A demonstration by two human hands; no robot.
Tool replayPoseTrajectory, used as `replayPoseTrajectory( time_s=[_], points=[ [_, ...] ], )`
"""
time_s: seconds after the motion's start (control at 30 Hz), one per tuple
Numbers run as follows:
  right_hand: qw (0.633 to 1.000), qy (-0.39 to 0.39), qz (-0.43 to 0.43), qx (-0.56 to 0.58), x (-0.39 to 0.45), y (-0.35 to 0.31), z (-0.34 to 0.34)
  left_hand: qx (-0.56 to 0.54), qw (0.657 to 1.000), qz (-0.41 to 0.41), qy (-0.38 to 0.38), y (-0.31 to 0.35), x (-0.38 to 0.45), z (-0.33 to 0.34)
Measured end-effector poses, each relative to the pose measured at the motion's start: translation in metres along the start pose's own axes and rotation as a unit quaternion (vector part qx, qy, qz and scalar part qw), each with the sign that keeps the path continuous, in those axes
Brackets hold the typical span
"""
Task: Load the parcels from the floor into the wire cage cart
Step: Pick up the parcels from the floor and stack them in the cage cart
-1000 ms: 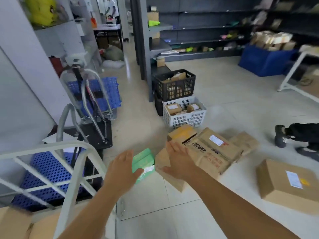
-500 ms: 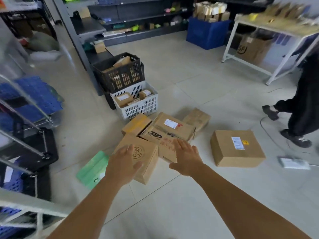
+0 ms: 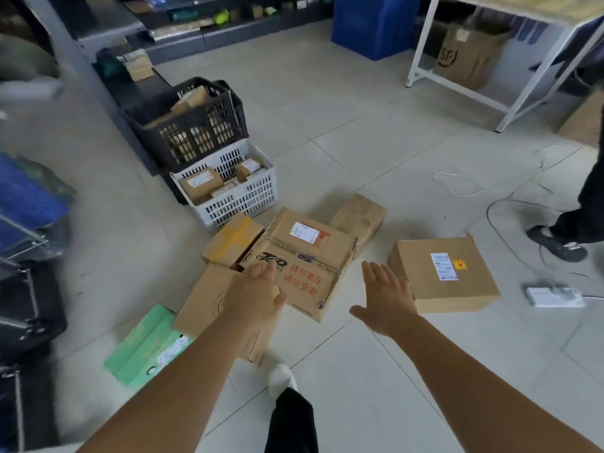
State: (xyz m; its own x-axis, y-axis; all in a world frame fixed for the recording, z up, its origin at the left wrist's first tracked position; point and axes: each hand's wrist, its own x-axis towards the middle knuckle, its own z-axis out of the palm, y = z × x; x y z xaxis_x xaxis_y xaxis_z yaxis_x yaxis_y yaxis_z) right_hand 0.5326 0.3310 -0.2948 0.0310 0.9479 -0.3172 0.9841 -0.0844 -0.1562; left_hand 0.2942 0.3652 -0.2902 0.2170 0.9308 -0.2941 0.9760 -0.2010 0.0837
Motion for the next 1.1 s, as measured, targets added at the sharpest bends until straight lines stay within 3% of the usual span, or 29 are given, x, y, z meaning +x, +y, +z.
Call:
replayPoseTrajectory(
  time_s=[0.27, 0.5, 0.83, 1.1],
  points=[
    [0.998, -0.014, 0.053, 0.023, 0.121, -0.003, -0.024, 0.005, 0.999, 0.024, -0.028, -0.039, 0.141, -0.006],
    [0.995, -0.04, 0.074, 0.056, 0.226, -0.006, 0.001, 0.011, 0.998, 0.011, -0.052, -0.069, 0.26, 0.017],
    [0.991, -0.108, 0.054, 0.054, 0.374, 0.014, 0.145, 0.014, 0.992, -0.073, -0.106, -0.119, 0.386, 0.154],
    [0.979, -0.187, 0.082, 0.026, 0.444, 0.035, 0.28, 0.011, 0.983, -0.108, -0.146, -0.155, 0.453, 0.281]
  ],
)
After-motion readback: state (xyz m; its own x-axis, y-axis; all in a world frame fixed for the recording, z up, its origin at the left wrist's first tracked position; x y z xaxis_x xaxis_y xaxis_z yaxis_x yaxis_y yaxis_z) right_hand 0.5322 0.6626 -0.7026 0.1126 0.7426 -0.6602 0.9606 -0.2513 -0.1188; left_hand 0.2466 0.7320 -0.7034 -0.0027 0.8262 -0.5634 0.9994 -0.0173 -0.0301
